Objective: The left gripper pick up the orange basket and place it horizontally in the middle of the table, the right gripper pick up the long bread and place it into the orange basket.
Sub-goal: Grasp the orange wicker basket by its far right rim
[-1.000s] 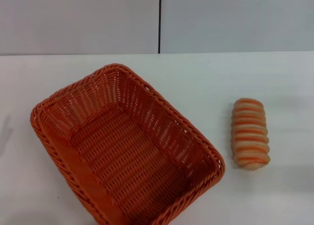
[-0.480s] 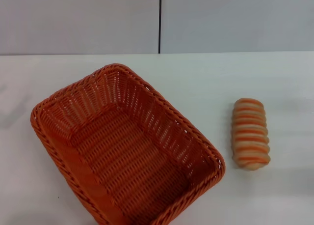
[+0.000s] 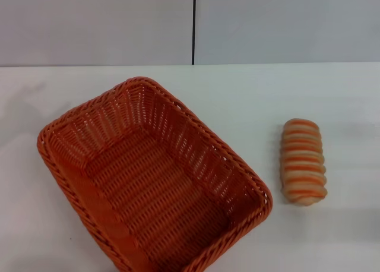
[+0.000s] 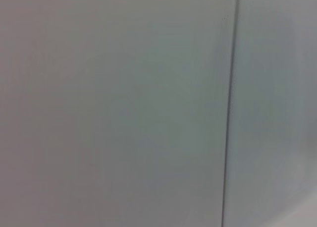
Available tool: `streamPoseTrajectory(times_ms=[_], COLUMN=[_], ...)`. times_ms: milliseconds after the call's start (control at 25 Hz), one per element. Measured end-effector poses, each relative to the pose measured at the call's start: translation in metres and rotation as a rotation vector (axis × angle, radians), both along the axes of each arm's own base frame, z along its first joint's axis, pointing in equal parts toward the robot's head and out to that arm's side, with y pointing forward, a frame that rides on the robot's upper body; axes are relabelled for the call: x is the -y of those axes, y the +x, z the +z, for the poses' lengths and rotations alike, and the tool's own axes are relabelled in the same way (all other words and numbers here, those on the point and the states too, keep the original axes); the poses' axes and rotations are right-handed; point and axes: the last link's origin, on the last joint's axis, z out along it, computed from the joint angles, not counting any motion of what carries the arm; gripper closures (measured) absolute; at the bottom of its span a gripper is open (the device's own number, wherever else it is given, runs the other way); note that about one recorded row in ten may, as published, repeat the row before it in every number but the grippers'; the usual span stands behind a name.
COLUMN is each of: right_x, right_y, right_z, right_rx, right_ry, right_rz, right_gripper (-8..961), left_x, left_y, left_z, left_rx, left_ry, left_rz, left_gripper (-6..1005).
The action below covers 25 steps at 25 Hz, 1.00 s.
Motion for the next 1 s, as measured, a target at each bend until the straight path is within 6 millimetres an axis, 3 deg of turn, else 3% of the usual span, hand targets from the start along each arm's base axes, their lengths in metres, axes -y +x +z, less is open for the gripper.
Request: streamPoseTrajectory(times_ms=[200, 280, 320, 400, 440, 640, 680, 720, 960, 1000], right_x=[0.004, 0.004, 0.004, 0.004, 0.004, 0.005, 0.005, 0.005, 0.003, 0.002], right_y=[0.001, 0.002, 0.002, 0.002, 0.003, 0.003, 0.003, 0.004, 0.005, 0.005], right_z=[0.000, 0.000, -0.001, -0.002, -0.003, -0.005, -0.005, -0.005, -0.006, -0.006], right_rx=[-0.002, -0.005, -0.007, -0.013, -0.016, -0.031, -0.031, -0.031, -0.039, -0.039], right_ry=[0.007, 0.007, 0.006, 0.002, 0.000, -0.002, -0.002, -0.002, -0.013, -0.016], right_rz=[-0.003, -0.007, -0.009, -0.013, -0.016, -0.023, -0.024, -0.025, -0.036, -0.039], right_gripper=[425, 425, 425, 425, 425, 425, 425, 425, 426, 426], left_x=[-0.015, -0.018, -0.028, -0.028, -0.040, -0.047, -0.055, -0.058, -0.060, -0.065], left_y=[0.035, 0.042, 0.055, 0.055, 0.066, 0.073, 0.082, 0.083, 0.084, 0.081], left_z=[-0.004, -0.007, -0.017, -0.017, -0.035, -0.050, -0.071, -0.078, -0.083, -0.099], left_rx=[-0.262, -0.290, -0.358, -0.358, -0.438, -0.471, -0.523, -0.548, -0.565, -0.580], left_ry=[-0.113, -0.139, -0.214, -0.214, -0.298, -0.330, -0.355, -0.358, -0.361, -0.391], left_rz=[0.087, 0.093, 0.109, 0.109, 0.139, 0.152, 0.151, 0.157, 0.162, 0.183], left_gripper=[191, 191, 191, 191, 191, 191, 192, 192, 192, 192])
